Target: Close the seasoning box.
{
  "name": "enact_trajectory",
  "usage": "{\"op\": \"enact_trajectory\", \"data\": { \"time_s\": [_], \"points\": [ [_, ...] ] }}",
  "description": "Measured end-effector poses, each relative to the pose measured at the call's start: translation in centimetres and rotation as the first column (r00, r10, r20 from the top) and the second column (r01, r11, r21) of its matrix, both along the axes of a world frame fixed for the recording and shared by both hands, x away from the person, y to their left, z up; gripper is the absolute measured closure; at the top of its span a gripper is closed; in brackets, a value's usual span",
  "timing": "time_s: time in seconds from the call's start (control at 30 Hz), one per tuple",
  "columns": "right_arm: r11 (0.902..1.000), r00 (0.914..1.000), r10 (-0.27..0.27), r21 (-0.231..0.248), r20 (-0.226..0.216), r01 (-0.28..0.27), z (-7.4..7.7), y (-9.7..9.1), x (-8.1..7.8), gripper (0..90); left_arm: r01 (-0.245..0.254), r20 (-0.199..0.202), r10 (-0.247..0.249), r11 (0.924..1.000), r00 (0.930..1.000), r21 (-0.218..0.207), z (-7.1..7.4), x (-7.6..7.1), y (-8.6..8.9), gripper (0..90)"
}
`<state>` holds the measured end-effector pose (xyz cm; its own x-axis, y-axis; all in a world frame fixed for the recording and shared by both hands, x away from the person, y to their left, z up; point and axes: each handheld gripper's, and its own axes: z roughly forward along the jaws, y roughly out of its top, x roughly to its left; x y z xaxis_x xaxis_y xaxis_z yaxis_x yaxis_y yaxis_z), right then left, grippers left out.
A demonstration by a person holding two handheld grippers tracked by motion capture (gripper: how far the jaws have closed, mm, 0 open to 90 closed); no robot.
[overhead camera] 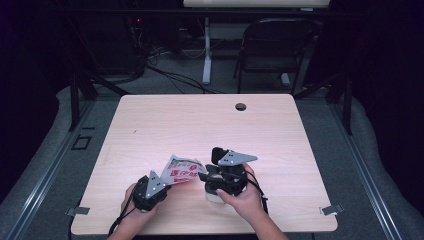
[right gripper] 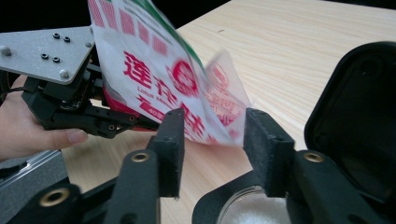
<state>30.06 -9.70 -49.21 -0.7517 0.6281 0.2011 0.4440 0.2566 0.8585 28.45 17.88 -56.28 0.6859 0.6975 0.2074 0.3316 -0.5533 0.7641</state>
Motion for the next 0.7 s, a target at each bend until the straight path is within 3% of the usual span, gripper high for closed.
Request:
{"op": "enact_trajectory", "data": {
  "time_s": [0.23, 0.53, 0.7],
  "points": [
    [0.9990, 0.9994, -0.017, 0.041, 0.029, 0.016, 0.3, -0.4, -0.1, 53.8, -0.039, -0.042, 0.035, 0.9955, 0.9985, -0.086, 0.0, 0.7, 1.3, 79.8],
    [0.9978, 0.9988, -0.031, 0.060, 0.038, 0.029, 0.4, -0.6, -0.2, 53.5, -0.079, -0.035, 0.075, 0.9900, 0.9966, -0.117, 0.5, 1.1, 2.3, 80.0],
    [0.9978, 0.9986, -0.037, 0.057, 0.038, 0.035, 0.4, -0.7, -0.3, 53.6, -0.117, -0.039, 0.112, 0.9826, 0.9929, -0.144, 0.8, 1.4, 3.2, 79.6]
  ]
}}
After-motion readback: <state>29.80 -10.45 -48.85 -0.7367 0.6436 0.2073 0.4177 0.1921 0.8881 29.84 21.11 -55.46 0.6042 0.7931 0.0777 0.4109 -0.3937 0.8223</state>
